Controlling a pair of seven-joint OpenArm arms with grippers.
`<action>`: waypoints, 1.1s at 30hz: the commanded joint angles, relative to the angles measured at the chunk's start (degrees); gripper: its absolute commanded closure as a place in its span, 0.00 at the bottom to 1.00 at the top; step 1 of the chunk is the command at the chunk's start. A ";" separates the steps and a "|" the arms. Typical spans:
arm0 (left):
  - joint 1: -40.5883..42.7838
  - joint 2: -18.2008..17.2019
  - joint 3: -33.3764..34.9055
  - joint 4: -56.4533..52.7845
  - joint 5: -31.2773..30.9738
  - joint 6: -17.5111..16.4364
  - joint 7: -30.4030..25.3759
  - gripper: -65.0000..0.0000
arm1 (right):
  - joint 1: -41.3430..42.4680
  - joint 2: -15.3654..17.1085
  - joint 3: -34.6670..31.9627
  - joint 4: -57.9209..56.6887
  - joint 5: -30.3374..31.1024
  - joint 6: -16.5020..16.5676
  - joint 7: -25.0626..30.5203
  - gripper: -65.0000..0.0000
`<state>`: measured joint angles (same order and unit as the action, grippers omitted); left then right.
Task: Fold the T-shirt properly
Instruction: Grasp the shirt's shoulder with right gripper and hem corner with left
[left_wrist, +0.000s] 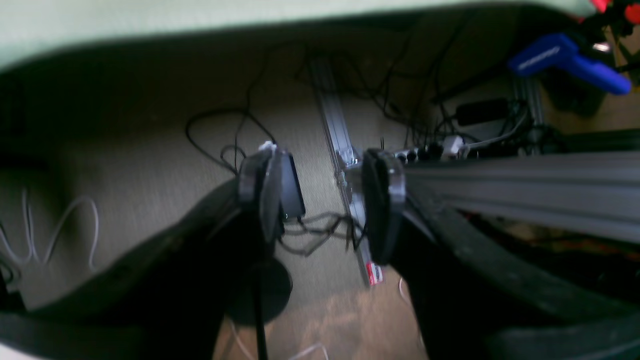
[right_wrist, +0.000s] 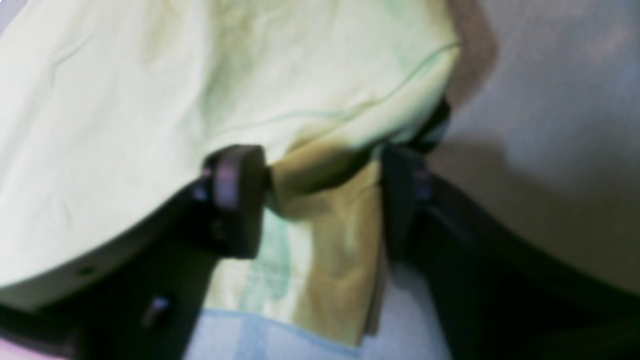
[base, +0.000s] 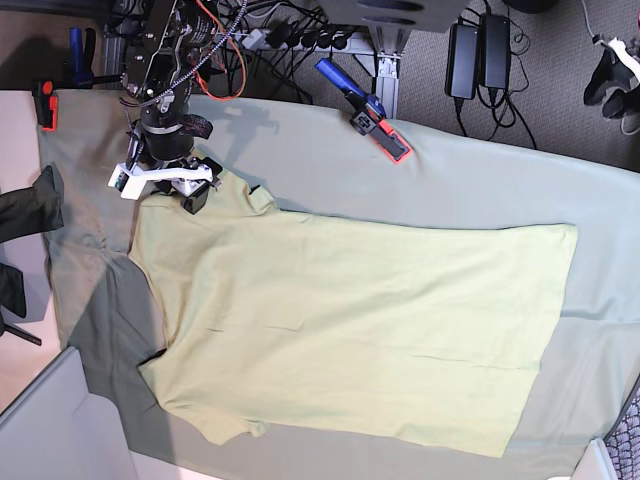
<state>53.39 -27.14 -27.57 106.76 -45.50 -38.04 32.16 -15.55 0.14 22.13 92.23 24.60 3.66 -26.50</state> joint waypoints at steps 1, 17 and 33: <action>0.00 -0.68 -0.81 1.03 -1.01 -0.76 -0.66 0.54 | -0.37 -0.33 -0.46 -0.09 0.46 0.87 -4.09 0.61; -15.17 -5.79 -0.31 0.09 -2.32 -0.15 -0.63 0.51 | -2.34 -0.17 -0.50 -0.09 -3.85 3.89 -6.71 1.00; -39.78 -5.25 16.44 -24.24 -0.57 0.07 -1.46 0.51 | -4.00 -0.15 -0.50 -0.09 -4.90 4.28 -6.71 1.00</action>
<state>14.11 -31.57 -10.85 81.89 -45.15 -37.52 31.68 -18.48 0.14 21.89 92.36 20.75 7.57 -28.49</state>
